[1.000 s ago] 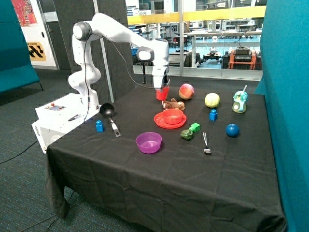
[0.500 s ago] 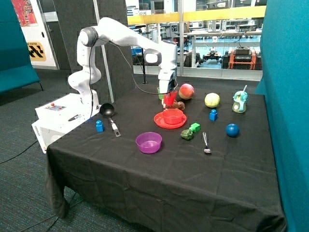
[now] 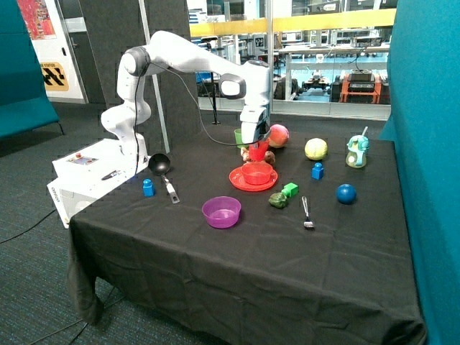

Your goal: Place the bowl on the plate and the cup in the bowl matching the color

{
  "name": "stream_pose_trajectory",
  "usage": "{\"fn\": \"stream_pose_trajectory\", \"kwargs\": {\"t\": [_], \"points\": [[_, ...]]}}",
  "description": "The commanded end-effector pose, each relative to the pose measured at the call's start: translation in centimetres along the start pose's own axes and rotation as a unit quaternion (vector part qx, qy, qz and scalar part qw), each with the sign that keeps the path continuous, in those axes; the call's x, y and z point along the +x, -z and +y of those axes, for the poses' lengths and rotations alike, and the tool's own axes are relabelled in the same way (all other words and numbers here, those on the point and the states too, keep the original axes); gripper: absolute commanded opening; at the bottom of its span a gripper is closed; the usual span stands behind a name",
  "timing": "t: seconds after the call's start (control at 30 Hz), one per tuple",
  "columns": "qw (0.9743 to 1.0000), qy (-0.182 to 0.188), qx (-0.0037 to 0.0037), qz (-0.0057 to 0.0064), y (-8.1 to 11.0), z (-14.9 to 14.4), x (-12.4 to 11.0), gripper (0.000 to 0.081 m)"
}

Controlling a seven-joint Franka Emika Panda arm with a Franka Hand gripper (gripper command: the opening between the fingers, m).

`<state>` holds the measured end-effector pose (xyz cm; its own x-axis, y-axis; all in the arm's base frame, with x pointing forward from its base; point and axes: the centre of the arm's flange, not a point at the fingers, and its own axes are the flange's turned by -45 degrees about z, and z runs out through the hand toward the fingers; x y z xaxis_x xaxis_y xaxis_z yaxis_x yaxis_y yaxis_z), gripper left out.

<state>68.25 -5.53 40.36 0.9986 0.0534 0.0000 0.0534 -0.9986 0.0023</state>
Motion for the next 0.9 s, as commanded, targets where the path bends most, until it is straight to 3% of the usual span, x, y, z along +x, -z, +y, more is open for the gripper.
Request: {"fn": "stream_pose_trajectory", "kwargs": {"t": [0.0,0.33,0.87], "points": [[0.9998,-0.019,0.00117,0.0000,-0.9,2.4,1.0,0.0000],[0.9996,-0.028,0.00117,0.0000,-2.8,3.3,0.6,0.0000],[0.9998,-0.018,0.00117,0.0000,-5.4,2.3,0.7,0.0000]]}}
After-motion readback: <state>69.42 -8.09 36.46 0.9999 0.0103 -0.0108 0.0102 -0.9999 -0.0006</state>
